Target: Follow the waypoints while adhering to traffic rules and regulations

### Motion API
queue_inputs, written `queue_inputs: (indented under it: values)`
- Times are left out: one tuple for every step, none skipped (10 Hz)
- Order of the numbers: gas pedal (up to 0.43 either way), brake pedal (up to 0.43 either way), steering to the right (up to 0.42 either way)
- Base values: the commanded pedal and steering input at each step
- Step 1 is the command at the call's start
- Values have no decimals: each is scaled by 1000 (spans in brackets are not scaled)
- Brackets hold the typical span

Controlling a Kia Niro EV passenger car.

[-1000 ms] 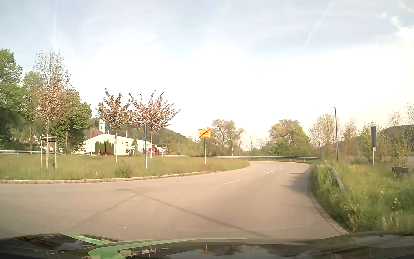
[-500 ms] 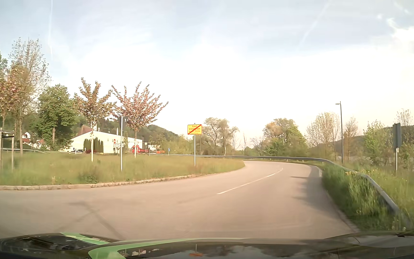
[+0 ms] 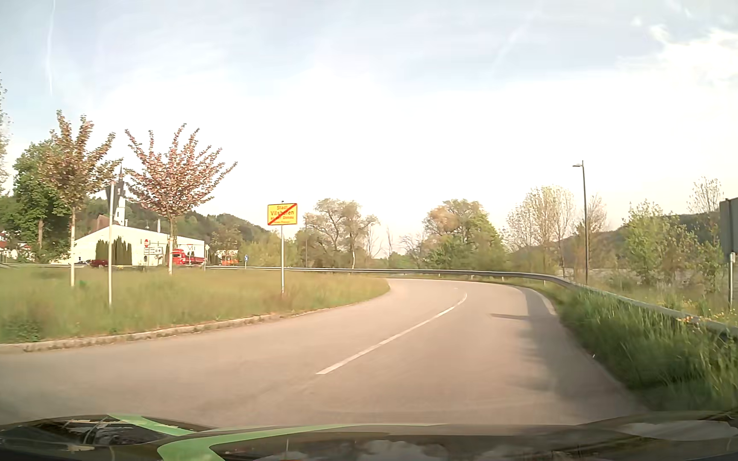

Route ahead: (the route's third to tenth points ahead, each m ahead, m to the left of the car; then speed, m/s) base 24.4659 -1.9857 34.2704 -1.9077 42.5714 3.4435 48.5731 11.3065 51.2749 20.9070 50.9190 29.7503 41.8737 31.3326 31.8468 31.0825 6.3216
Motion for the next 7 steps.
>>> queue_inputs:
  values:
    - [189,0,154]
    - [228,0,154]
    - [228,0,153]
    - [228,0,151]
    - [228,0,147]
    - [228,0,141]
    - [228,0,131]
